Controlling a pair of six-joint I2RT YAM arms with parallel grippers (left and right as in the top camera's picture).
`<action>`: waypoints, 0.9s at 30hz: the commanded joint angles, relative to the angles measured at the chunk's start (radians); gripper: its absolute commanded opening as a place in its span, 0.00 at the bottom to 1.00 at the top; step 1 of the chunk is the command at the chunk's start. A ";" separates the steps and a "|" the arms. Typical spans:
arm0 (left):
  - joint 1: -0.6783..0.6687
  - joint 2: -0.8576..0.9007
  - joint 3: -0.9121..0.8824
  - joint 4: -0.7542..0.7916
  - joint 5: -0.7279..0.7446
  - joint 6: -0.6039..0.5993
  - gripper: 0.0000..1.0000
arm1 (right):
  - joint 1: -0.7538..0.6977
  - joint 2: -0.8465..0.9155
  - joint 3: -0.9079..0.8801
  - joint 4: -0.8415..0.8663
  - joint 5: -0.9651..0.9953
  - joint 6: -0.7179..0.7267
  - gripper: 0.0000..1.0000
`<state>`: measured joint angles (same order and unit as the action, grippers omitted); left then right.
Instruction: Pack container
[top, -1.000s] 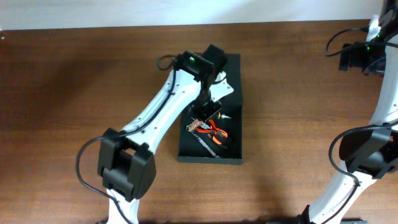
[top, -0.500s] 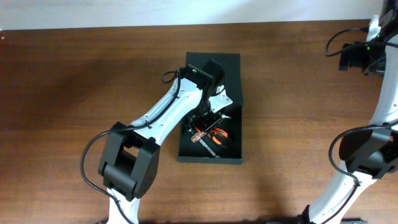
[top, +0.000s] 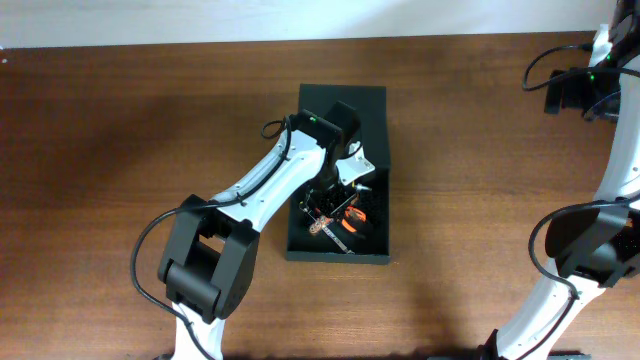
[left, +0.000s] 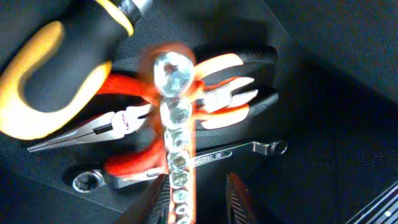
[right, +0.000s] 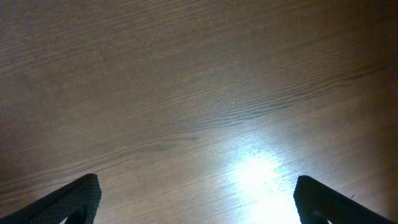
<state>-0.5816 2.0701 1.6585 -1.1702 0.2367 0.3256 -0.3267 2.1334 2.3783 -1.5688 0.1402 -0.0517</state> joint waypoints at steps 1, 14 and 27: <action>0.002 -0.006 -0.005 0.008 0.022 0.013 0.32 | -0.002 0.002 -0.002 0.003 -0.002 0.012 0.99; 0.002 -0.006 0.129 0.033 0.022 0.005 0.82 | -0.002 0.002 -0.002 0.003 -0.002 0.012 0.99; 0.037 -0.006 0.744 -0.119 -0.074 0.001 0.99 | -0.002 0.002 -0.002 0.003 -0.002 0.012 0.99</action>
<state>-0.5747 2.0705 2.3100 -1.2743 0.2173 0.3260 -0.3267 2.1334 2.3783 -1.5684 0.1402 -0.0517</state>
